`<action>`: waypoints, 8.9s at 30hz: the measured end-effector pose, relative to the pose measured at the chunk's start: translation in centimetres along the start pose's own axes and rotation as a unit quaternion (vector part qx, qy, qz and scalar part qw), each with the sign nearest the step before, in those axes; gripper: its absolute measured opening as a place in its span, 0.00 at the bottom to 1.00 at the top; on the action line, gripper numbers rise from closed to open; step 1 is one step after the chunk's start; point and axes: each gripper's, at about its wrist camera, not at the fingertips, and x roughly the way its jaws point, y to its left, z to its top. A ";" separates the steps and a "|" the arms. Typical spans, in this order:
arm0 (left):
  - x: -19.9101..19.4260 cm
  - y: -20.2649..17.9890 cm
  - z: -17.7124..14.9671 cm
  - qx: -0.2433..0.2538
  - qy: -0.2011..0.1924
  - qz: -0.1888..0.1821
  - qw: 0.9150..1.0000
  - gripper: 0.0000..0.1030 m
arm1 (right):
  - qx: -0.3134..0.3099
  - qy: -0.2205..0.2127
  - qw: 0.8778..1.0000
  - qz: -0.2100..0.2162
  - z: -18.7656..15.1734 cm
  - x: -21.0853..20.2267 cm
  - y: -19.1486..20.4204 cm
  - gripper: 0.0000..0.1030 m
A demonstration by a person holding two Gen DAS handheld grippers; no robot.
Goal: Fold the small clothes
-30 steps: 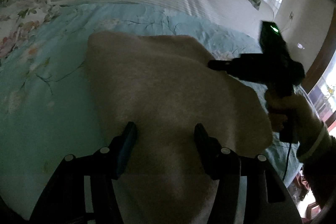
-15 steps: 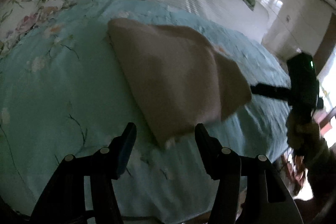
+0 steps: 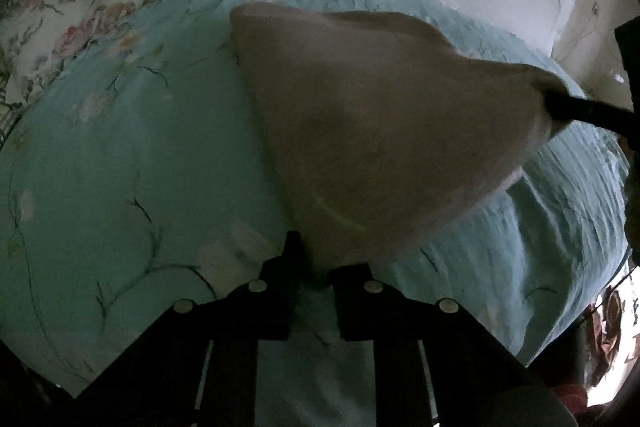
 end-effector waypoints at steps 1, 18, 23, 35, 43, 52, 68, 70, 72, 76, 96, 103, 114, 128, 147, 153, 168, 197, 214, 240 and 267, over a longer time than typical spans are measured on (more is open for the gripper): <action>0.4 -0.2 -0.2 -0.004 0.006 -0.003 1.000 0.12 | 0.005 0.018 1.000 -0.006 -0.6 1.2 -0.4 0.06; -6.1 0.6 1.4 0.025 -0.047 -0.103 0.993 0.16 | 0.138 -0.127 0.978 0.095 3.2 -2.5 -0.2 0.27; -3.8 -0.5 3.8 0.020 -0.056 -0.134 0.989 0.16 | 0.179 -0.082 0.979 0.056 5.3 4.2 -1.4 0.24; 1.7 0.4 1.9 -0.016 -0.001 -0.123 0.992 0.14 | 0.181 -0.085 0.980 0.019 4.3 5.1 -2.7 0.03; 1.3 -0.9 1.5 -0.008 -0.004 -0.101 0.995 0.14 | 0.120 -0.049 0.991 -0.012 -0.9 3.0 1.4 0.04; 0.5 -0.9 1.0 0.000 -0.007 -0.083 0.997 0.15 | 0.172 -0.047 0.984 -0.026 -3.3 3.6 -0.4 0.03; -3.4 0.6 -1.1 -0.007 -0.020 -0.046 0.999 0.45 | 0.161 -0.049 0.986 -0.012 -4.3 -0.3 3.5 0.07; -4.3 0.9 -1.6 -0.013 -0.026 -0.037 0.999 0.59 | 0.157 -0.048 0.986 -0.010 -4.7 -0.8 4.2 0.28; -5.1 1.2 -2.2 -0.017 -0.027 -0.031 0.999 0.62 | 0.151 -0.051 0.987 -0.011 -5.2 -1.4 5.1 0.62; -6.2 1.3 -3.4 -0.015 -0.025 -0.006 1.000 0.76 | 0.129 -0.047 0.990 -0.018 -6.7 -2.1 6.9 0.62; -9.8 -0.3 -4.0 0.033 -0.019 0.045 0.998 0.79 | 0.075 -0.032 0.996 -0.041 -7.4 -4.3 9.2 0.84; -12.7 -0.8 -0.6 0.043 -0.047 0.070 0.996 0.83 | 0.056 -0.064 0.995 -0.047 -5.0 -6.7 9.0 0.96; -7.9 -0.9 -0.2 0.062 0.008 0.103 0.993 0.86 | 0.072 -0.031 0.996 -0.039 -4.2 -3.0 7.1 0.96; -6.8 -0.2 2.6 0.060 0.004 0.116 0.991 0.87 | 0.059 -0.016 0.998 -0.034 -1.3 -0.7 6.5 0.96; -6.4 -0.6 4.5 0.063 -0.020 0.132 0.989 0.87 | 0.050 -0.015 0.998 -0.034 0.9 0.2 5.9 0.96; -6.3 -0.7 4.6 0.060 -0.021 0.136 0.989 0.87 | 0.048 -0.014 0.998 -0.033 0.9 0.1 6.2 0.96; -7.1 -1.3 4.2 0.064 -0.026 0.131 0.989 0.87 | 0.047 -0.017 0.998 -0.035 0.5 -0.2 6.4 0.97; -8.3 -1.8 4.0 0.069 -0.040 0.124 0.989 0.87 | 0.046 -0.023 0.998 -0.037 0.3 -1.1 6.9 0.97; -8.3 -1.9 4.1 0.072 -0.041 0.119 0.989 0.87 | 0.046 -0.024 0.998 -0.037 0.4 -1.2 6.8 0.97; -8.3 -2.0 4.2 0.073 -0.041 0.119 0.989 0.87 | 0.045 -0.024 0.998 -0.037 0.3 -1.2 6.8 0.97; -8.2 -2.5 4.7 0.074 -0.041 0.114 0.990 0.87 | 0.042 -0.023 0.998 -0.039 1.1 -1.1 6.5 0.97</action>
